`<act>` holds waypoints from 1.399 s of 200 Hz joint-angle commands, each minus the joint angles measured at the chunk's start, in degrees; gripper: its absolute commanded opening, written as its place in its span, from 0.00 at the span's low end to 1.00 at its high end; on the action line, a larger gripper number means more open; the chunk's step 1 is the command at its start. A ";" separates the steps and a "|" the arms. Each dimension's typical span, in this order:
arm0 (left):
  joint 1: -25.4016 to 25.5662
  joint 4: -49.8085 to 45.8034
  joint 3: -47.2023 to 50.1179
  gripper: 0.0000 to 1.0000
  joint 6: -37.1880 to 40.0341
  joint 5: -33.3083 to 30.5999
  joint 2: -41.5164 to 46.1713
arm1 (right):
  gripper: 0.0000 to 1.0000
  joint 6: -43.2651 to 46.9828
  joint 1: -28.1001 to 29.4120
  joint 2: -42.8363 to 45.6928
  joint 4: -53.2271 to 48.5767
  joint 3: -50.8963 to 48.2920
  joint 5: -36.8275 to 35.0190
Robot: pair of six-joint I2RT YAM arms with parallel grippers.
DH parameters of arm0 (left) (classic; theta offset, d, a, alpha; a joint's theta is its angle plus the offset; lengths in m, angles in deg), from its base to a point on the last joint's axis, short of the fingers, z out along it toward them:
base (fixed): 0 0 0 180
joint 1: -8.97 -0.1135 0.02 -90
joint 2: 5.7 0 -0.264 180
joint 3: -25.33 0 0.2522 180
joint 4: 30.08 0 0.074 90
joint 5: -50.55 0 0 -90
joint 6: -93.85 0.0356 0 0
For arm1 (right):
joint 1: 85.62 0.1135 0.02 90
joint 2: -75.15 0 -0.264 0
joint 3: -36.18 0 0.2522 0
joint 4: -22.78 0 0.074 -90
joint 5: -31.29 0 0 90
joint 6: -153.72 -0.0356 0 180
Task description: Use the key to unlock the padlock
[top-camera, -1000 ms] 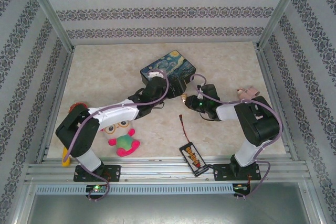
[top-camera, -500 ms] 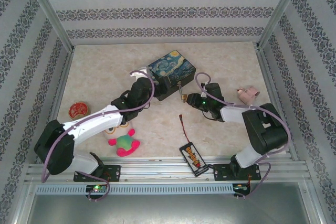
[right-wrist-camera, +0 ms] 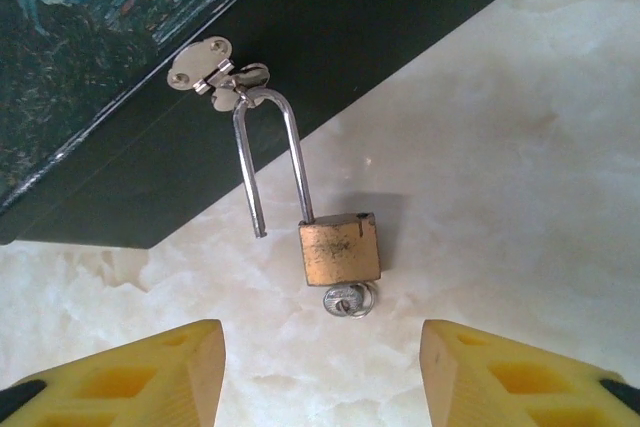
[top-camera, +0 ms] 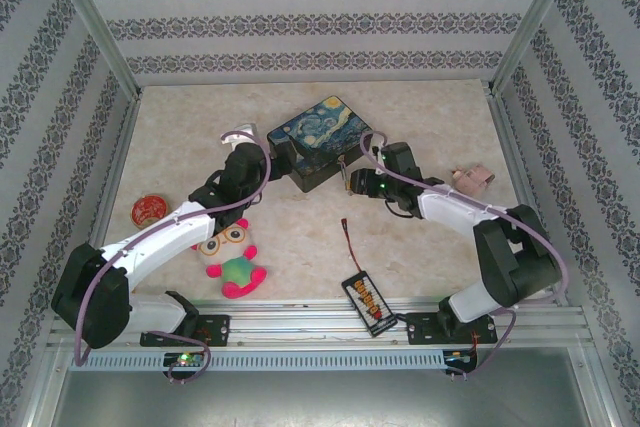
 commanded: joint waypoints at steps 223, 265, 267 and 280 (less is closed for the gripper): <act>-1.19 -11.95 -8.33 0.99 2.00 -1.54 -7.84 | 0.46 13.40 1.56 -23.26 -10.86 16.88 -1.20; 1.64 -16.34 -13.63 0.99 2.58 -6.32 -13.00 | 0.39 13.84 1.56 -23.76 -10.21 16.02 -0.80; 1.62 -16.30 -13.70 0.99 2.47 -6.22 -13.14 | 0.38 13.89 1.56 -23.77 -10.17 16.00 -0.76; 1.72 -15.86 -14.06 0.99 1.68 -5.92 -14.28 | 0.34 14.02 1.55 -23.66 -10.02 15.76 -0.57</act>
